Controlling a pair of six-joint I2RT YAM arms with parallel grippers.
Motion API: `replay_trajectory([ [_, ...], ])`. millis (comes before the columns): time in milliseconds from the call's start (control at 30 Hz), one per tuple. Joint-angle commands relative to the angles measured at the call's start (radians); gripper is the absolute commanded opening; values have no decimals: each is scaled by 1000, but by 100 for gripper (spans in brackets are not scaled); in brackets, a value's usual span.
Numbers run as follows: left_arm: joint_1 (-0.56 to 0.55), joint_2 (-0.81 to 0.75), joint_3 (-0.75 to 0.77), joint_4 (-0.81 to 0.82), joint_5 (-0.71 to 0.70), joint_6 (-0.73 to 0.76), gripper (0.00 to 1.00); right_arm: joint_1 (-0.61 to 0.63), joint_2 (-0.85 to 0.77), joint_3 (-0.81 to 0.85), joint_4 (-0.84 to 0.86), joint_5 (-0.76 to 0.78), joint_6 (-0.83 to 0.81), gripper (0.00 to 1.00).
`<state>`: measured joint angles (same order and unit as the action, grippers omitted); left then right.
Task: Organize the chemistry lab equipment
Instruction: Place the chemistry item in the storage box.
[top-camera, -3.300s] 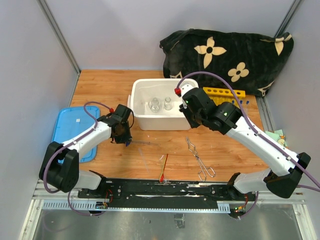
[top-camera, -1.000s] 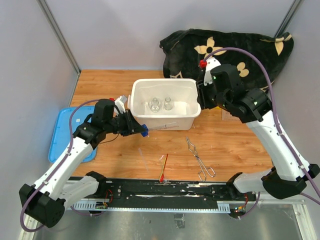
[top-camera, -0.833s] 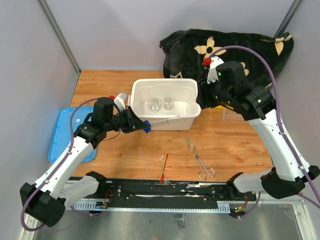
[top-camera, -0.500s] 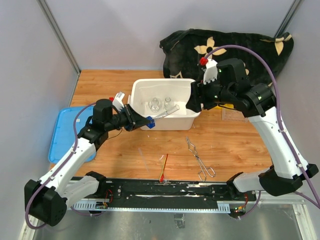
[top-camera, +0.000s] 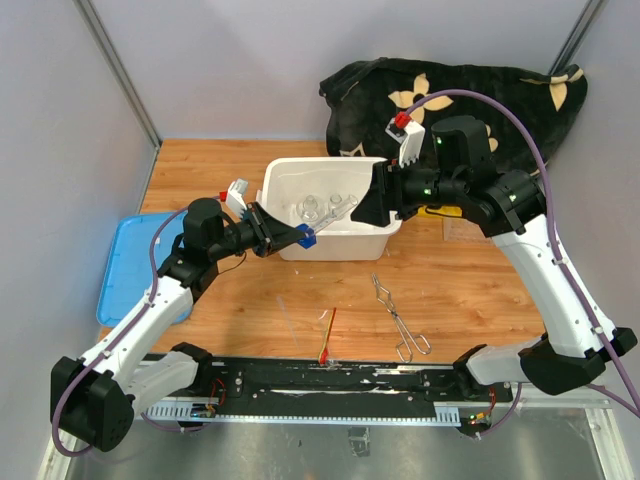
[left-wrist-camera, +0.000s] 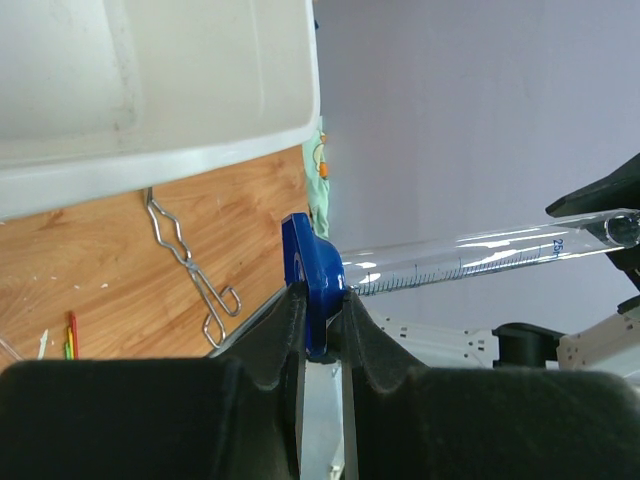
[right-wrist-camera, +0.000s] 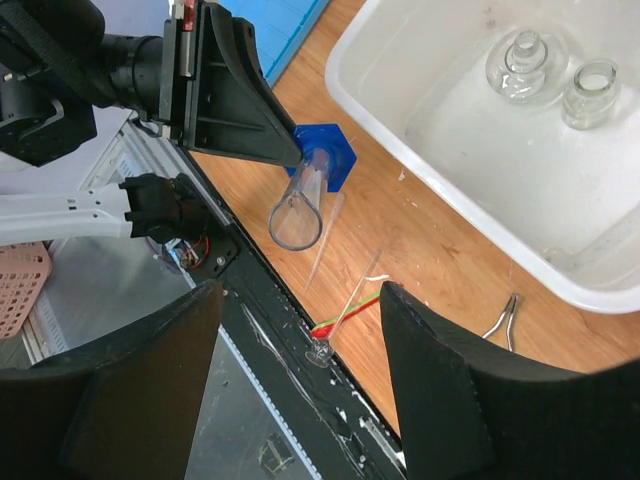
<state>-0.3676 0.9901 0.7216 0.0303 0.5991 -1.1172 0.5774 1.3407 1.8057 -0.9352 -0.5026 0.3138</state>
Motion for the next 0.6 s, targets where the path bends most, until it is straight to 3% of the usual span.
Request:
replay_trajectory([
  [0,6,-7,0,49,31,-18,0,-10,3,4,60,-31,19,66],
  [567,6,-5,-10,58,38,-31,0,-11,9,-18,144,-13,28,63],
])
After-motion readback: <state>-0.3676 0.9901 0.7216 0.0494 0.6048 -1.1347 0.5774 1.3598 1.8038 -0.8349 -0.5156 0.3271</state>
